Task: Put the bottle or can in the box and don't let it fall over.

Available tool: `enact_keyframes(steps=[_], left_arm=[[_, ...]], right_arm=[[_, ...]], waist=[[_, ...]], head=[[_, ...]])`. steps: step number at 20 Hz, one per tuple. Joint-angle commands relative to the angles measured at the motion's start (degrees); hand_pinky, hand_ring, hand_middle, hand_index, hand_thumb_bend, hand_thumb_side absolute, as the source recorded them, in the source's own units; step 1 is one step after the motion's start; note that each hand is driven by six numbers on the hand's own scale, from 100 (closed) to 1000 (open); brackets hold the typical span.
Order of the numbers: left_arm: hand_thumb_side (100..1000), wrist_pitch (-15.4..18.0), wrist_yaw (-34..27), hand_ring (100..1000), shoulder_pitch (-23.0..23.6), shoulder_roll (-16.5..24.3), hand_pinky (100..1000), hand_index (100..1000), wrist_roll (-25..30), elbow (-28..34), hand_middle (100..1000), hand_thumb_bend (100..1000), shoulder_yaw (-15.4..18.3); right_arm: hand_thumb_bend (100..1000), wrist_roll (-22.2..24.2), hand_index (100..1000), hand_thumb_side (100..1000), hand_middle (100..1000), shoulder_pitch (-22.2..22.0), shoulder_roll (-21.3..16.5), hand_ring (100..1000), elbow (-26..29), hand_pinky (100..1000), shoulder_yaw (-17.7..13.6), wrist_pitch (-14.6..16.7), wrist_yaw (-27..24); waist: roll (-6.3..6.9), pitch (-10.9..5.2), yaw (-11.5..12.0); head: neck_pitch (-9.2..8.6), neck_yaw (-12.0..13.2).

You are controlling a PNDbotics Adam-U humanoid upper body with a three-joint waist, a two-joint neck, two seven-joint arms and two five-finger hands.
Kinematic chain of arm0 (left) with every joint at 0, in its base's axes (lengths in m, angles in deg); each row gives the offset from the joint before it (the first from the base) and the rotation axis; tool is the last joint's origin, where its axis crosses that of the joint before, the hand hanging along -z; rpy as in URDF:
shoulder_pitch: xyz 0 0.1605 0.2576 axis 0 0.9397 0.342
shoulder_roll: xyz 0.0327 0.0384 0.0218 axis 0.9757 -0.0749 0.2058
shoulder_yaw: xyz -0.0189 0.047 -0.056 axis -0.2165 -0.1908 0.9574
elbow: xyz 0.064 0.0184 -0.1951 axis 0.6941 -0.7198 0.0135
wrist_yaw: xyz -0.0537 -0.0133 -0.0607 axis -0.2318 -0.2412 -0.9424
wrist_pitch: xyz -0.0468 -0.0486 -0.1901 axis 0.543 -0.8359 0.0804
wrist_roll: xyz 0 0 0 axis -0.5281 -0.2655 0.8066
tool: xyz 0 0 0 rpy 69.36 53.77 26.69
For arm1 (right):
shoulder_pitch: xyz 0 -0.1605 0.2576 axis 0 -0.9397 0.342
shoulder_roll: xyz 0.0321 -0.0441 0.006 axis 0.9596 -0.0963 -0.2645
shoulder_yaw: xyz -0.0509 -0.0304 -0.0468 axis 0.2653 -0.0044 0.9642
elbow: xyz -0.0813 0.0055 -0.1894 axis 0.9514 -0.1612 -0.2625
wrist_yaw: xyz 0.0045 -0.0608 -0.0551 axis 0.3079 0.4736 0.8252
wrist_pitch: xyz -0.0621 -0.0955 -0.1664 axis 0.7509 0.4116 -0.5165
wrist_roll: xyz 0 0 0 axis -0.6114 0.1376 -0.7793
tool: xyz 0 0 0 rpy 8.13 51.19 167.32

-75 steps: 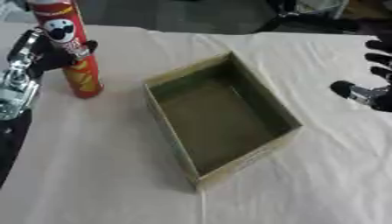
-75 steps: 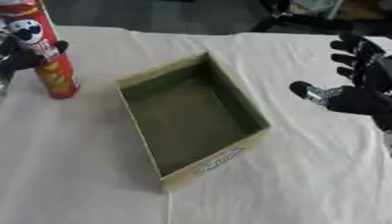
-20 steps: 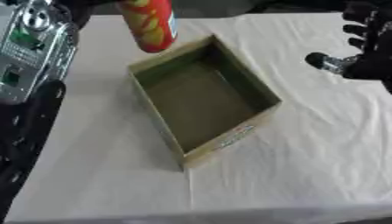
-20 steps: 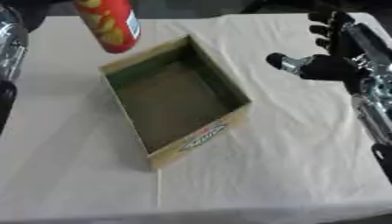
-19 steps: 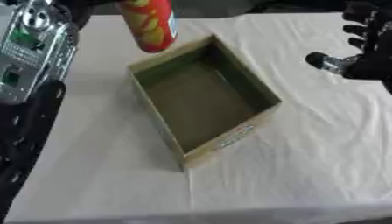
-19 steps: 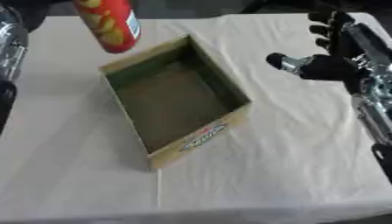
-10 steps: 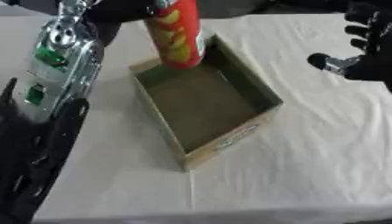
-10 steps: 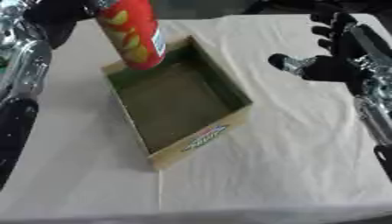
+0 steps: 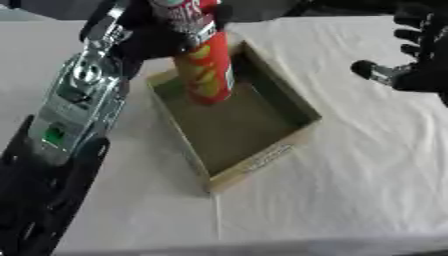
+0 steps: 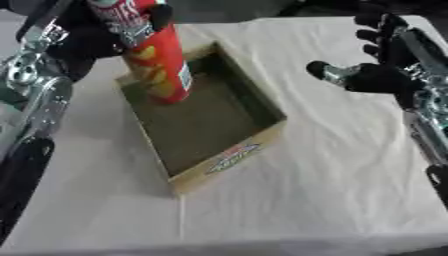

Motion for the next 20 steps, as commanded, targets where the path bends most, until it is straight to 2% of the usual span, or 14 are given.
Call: enact_keyframes(steps=[1,3,4,5,6,7,8,12,16,20], left_arm=[[138,1.2,-0.4,676,-0.7,0.0,680,451,-1.2,-1.1,530,156,-0.4],[136,1.8,-0.1,730,-0.7,0.0,704,507,-0.3,-1.7,578,248,-0.8],[150,2.0,0.2,798,-0.7,0.0,740,593,0.5,-1.9,652,381,-1.0],[158,2.3,0.6,822,-0.7,0.0,752,622,1.3,-2.1,680,418,-1.3],[191,2.6,1.1,880,-0.7,0.0,784,700,2.2,-2.1,757,519,-1.5],[234,3.0,1.7,906,-0.7,0.0,806,766,3.2,-2.2,755,620,-1.6],[252,3.4,2.4,932,-0.7,0.1,817,794,4.1,-2.2,761,661,-1.7],[287,5.3,4.8,992,-0.6,0.8,829,840,7.7,-1.0,835,749,-1.5],[324,5.6,6.5,1000,-0.4,2.6,855,872,9.3,0.7,882,816,-0.9],[314,4.5,7.3,1000,0.0,3.3,848,860,8.5,0.8,874,777,0.0]], right_arm=[[641,-0.3,986,100,934,0.4,-2.2,973,0.7,1000,-0.9,0.1,-0.3],[641,-0.3,986,100,934,0.4,-2.2,973,0.6,1000,-0.9,0.1,-0.4],[642,-0.3,986,100,933,0.5,-2.2,973,0.6,1000,-0.9,0.1,-0.5],[642,-0.3,986,100,933,0.5,-2.2,973,0.7,1000,-0.9,0.1,-0.5],[642,-0.2,986,100,933,0.5,-2.2,973,0.7,1000,-0.8,0.1,-0.5],[642,-0.2,986,100,932,0.5,-2.2,973,0.7,1000,-0.8,0.1,-0.6],[643,-0.2,986,100,932,0.5,-2.2,973,0.7,1000,-0.8,0.1,-0.6],[643,-0.3,987,100,933,0.4,-2.2,973,0.5,1000,-0.9,0.2,-0.8],[643,-0.6,987,100,932,0.0,-2.4,973,0.5,1000,-1.2,0.3,-0.8],[643,-0.7,987,100,932,-0.1,-2.5,973,0.7,1000,-1.3,0.3,-1.0]], waist=[[-0.06,-0.74,-0.1],[-0.04,-0.72,-0.1],[-0.03,-0.72,-0.1],[-0.03,-0.73,-0.2],[-0.03,-0.74,-0.2],[-0.03,-0.75,-0.2],[-0.03,-0.76,-0.2],[0.00,-0.81,0.0],[0.09,-0.96,0.2],[-0.01,-1.12,0.3]], head=[[-0.78,-0.2],[-0.78,-0.2],[-0.80,-0.2],[-0.83,-0.2],[-0.87,-0.2],[-0.92,-0.2],[-0.96,-0.2],[-1.02,-0.3],[-0.86,-0.6],[-0.91,-0.7]])
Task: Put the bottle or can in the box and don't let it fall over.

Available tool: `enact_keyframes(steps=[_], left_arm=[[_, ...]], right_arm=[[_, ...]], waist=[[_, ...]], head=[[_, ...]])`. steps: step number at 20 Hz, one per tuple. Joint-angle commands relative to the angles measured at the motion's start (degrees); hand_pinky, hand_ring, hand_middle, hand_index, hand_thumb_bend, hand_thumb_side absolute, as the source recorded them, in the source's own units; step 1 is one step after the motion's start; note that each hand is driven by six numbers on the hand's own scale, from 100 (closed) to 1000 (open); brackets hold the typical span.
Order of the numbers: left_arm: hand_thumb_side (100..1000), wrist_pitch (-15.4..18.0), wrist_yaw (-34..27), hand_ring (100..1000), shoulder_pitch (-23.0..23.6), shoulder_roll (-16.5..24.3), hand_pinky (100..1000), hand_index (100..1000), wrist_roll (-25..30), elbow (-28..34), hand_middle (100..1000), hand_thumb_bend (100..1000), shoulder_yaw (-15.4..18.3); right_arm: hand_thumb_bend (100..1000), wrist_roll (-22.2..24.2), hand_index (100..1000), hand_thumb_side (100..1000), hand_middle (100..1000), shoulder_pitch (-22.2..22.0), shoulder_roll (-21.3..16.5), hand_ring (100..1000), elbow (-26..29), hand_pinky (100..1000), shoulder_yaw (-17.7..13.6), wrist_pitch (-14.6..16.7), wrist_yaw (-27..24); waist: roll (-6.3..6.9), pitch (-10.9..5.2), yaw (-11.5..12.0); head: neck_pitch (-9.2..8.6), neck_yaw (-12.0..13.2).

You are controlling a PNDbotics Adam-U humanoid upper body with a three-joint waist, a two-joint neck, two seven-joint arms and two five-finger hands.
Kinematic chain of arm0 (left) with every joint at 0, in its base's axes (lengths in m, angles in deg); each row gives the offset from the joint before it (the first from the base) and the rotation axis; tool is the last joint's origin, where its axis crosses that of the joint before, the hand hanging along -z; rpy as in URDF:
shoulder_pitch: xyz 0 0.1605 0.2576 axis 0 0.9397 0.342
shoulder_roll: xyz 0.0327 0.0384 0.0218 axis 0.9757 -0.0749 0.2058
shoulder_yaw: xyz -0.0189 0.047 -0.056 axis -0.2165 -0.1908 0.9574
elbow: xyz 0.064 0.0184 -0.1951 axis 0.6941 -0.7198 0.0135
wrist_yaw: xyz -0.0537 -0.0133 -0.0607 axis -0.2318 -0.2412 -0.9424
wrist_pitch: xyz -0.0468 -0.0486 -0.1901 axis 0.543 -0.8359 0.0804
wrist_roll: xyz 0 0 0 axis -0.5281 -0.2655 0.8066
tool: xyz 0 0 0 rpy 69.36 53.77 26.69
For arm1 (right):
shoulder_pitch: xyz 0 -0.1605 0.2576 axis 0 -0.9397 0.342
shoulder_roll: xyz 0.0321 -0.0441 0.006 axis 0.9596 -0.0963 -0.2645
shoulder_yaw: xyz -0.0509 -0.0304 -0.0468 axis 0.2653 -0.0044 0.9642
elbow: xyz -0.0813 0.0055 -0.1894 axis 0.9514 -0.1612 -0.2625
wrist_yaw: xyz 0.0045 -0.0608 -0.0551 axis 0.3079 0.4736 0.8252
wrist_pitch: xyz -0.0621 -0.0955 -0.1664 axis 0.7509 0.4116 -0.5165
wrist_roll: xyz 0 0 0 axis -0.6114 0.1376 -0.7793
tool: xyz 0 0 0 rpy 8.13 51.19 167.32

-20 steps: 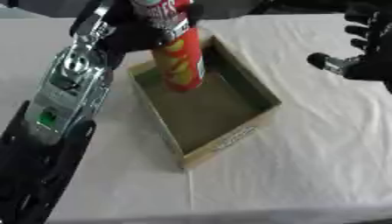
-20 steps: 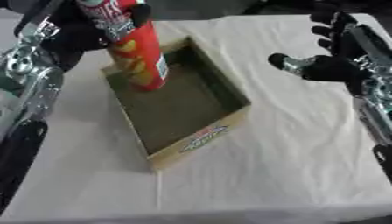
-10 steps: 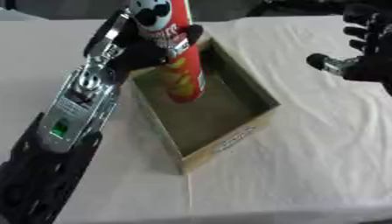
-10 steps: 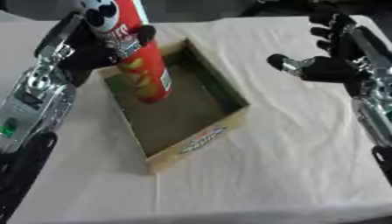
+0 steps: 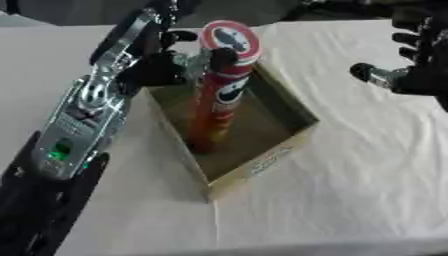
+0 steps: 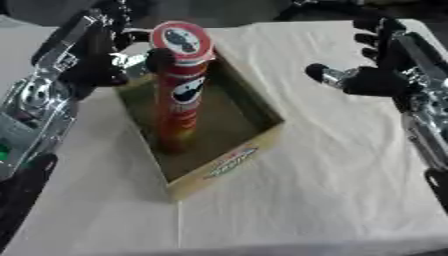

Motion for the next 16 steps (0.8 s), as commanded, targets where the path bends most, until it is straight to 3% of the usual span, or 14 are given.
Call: enact_keyframes(steps=[1,10,16], left_arm=[[314,-0.6,0.6,1000,-0.6,1.3,845,858,-0.4,1.3,872,766,1.1],[316,-1.4,-1.5,1000,0.9,5.0,837,852,-2.1,3.4,869,713,3.2],[337,-1.5,-4.3,1000,3.4,10.2,832,849,-4.8,7.0,881,680,6.7]], right_arm=[[643,-0.4,987,100,932,0.2,-2.1,973,0.7,1000,-0.9,0.0,-0.5],[642,-0.5,987,100,931,-0.1,-2.3,972,0.7,1000,-1.0,0.0,-0.7],[648,-0.5,987,100,932,-0.4,-2.5,974,0.9,1000,-1.2,0.0,-0.5]], waist=[[-0.17,-1.20,0.1],[-0.20,-1.74,0.9],[-0.25,-2.07,1.2]], head=[[-0.41,-0.2],[-0.44,-0.5],[-0.52,-1.2]])
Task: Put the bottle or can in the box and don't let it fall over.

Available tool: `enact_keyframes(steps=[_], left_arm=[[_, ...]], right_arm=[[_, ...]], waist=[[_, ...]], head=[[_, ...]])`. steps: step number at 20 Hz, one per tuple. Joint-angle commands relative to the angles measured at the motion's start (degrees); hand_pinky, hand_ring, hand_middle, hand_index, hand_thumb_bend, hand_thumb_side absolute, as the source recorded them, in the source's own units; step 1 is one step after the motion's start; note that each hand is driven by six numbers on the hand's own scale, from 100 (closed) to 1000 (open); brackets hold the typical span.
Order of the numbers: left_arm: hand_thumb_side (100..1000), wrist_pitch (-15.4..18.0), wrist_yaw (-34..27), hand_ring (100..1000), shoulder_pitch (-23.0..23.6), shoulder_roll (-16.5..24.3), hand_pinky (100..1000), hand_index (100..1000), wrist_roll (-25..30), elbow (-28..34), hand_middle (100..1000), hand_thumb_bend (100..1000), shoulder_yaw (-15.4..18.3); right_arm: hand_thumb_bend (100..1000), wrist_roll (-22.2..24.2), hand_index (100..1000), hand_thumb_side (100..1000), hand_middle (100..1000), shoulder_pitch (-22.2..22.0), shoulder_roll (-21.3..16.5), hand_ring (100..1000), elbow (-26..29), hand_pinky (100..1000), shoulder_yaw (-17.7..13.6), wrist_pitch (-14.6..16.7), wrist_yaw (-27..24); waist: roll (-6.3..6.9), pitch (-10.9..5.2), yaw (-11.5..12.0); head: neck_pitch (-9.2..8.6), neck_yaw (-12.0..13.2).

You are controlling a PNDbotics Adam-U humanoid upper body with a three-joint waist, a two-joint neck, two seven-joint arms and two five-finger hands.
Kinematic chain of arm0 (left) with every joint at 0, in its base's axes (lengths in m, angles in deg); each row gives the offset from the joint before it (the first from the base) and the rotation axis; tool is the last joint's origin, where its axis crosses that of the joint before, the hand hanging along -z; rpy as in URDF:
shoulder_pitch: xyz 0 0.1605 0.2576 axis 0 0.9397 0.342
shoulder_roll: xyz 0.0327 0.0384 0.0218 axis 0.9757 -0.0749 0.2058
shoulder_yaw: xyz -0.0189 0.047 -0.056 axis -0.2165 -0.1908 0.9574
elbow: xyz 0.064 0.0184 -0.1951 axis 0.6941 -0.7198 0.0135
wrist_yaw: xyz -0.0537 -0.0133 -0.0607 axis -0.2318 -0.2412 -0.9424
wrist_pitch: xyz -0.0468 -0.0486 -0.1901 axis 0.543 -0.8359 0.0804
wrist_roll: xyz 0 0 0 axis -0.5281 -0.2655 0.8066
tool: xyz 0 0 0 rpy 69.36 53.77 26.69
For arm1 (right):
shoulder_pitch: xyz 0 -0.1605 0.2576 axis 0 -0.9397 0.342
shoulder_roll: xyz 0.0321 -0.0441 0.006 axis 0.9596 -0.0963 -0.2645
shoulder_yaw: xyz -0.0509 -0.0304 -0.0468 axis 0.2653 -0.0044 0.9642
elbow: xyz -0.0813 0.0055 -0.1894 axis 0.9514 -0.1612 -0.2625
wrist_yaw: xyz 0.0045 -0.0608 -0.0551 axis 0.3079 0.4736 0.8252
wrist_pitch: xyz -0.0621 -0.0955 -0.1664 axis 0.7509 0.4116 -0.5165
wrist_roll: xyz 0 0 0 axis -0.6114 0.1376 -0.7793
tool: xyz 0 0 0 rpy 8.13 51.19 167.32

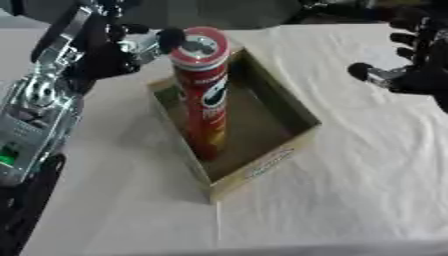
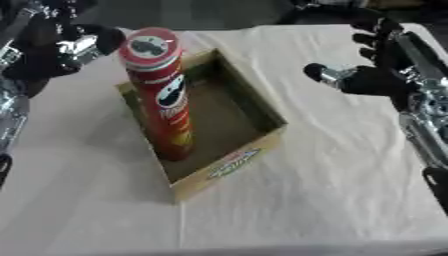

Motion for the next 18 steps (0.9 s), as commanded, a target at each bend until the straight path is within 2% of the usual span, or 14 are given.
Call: enact_keyframes(steps=[1,10,18], left_arm=[[335,-0.1,-1.8,1000,0.8,4.4,832,849,-1.7,2.8,883,678,2.7],[287,0.7,-4.9,1000,6.0,12.0,839,858,-7.8,6.3,895,674,10.2],[207,1.7,-4.7,1000,10.6,17.5,847,860,-13.3,5.9,906,657,17.2]], right_arm=[[649,-0.2,987,100,931,0.1,-2.2,973,1.0,1000,-0.9,0.0,-0.1],[651,-0.2,987,100,931,-0.3,-2.3,975,1.1,1000,-1.2,0.3,0.1],[650,-0.7,986,100,930,-0.7,-2.4,974,1.1,1000,-1.4,0.4,-0.1]], waist=[[-0.11,-1.57,0.1],[-0.36,-1.67,0.2],[-0.62,-1.67,0.4]], head=[[-0.54,-0.5],[-0.44,-0.9],[-0.24,-1.4]])
